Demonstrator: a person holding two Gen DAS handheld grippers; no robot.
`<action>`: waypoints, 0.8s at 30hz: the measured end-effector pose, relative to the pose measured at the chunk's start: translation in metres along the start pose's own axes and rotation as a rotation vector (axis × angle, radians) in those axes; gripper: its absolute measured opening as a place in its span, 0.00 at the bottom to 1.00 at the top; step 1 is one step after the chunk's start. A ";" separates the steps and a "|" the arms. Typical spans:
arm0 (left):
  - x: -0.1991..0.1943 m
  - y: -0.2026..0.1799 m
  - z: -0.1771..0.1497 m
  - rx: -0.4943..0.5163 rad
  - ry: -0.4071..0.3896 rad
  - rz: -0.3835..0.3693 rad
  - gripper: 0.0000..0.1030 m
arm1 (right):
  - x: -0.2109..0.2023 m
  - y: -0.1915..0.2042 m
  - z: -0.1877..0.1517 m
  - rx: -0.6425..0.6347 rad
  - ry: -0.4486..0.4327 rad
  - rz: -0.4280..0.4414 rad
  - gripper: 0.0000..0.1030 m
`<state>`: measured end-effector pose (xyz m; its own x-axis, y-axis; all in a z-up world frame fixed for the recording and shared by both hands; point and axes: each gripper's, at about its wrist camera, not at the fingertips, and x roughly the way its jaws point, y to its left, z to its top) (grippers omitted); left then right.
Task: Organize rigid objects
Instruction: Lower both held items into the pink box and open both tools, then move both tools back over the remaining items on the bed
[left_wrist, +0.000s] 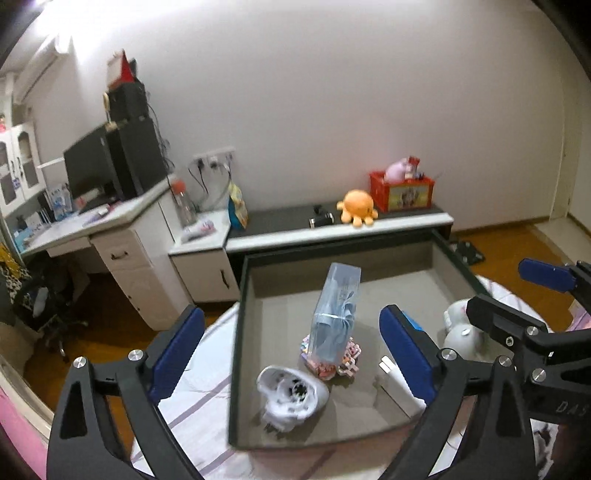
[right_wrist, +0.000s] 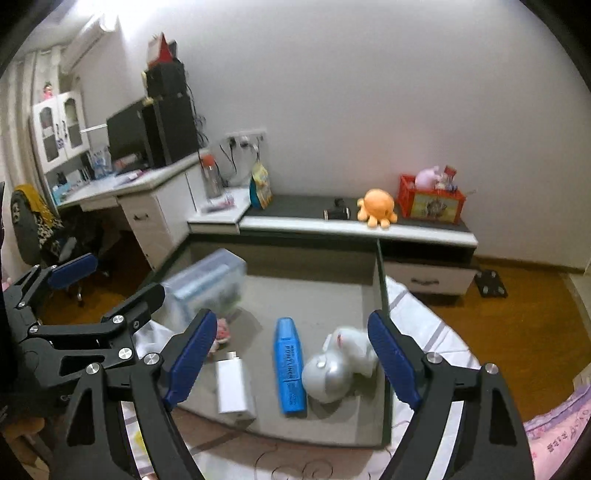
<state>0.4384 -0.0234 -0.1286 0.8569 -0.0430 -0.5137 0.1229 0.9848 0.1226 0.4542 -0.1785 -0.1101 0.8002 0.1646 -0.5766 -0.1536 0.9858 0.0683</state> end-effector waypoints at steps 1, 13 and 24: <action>-0.011 0.002 -0.001 -0.005 -0.019 0.003 0.96 | -0.012 0.004 -0.001 -0.009 -0.020 -0.001 0.83; -0.165 0.012 -0.045 -0.077 -0.253 0.006 1.00 | -0.155 0.043 -0.046 -0.070 -0.276 -0.045 1.00; -0.247 -0.001 -0.100 -0.084 -0.344 0.044 1.00 | -0.236 0.063 -0.108 -0.070 -0.403 -0.105 1.00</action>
<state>0.1765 0.0030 -0.0872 0.9807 -0.0400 -0.1916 0.0526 0.9967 0.0612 0.1934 -0.1587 -0.0574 0.9742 0.0774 -0.2121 -0.0872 0.9955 -0.0372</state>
